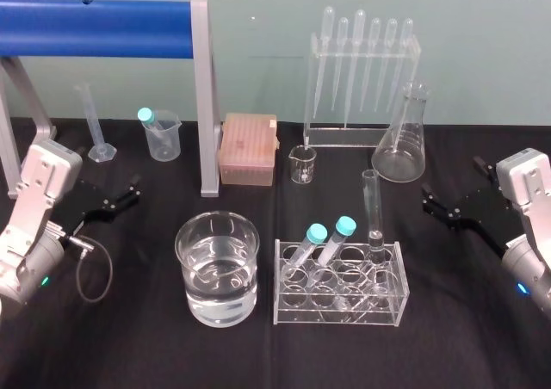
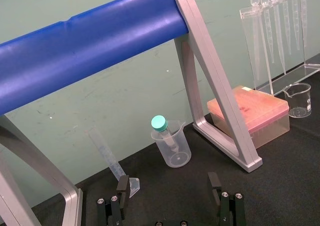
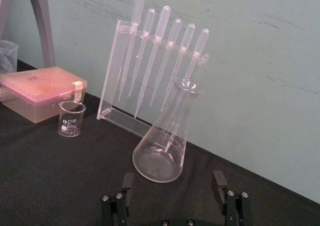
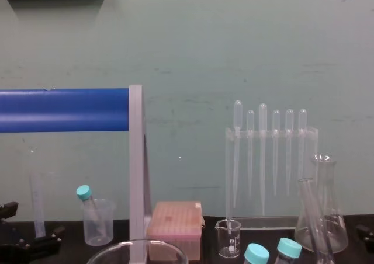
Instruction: Hold the test tube with one hand and immerse one end into the beaker, then return it to the test tube rack.
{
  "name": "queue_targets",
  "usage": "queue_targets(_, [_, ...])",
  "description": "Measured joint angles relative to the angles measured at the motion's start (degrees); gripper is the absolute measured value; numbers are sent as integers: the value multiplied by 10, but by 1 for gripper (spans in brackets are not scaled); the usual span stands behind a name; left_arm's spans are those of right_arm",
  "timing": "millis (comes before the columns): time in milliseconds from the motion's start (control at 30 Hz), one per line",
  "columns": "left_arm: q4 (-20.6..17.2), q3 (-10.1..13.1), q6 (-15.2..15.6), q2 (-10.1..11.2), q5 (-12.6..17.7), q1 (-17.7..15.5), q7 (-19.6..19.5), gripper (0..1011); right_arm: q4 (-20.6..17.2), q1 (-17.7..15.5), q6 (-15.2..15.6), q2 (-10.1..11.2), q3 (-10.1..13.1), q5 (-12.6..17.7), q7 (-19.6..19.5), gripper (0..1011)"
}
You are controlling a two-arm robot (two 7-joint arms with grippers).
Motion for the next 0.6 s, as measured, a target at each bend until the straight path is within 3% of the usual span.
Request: queue_targets(600, [0, 0, 0, 0, 0, 0, 0, 1000, 0, 0, 0, 0, 0, 0, 0, 1000])
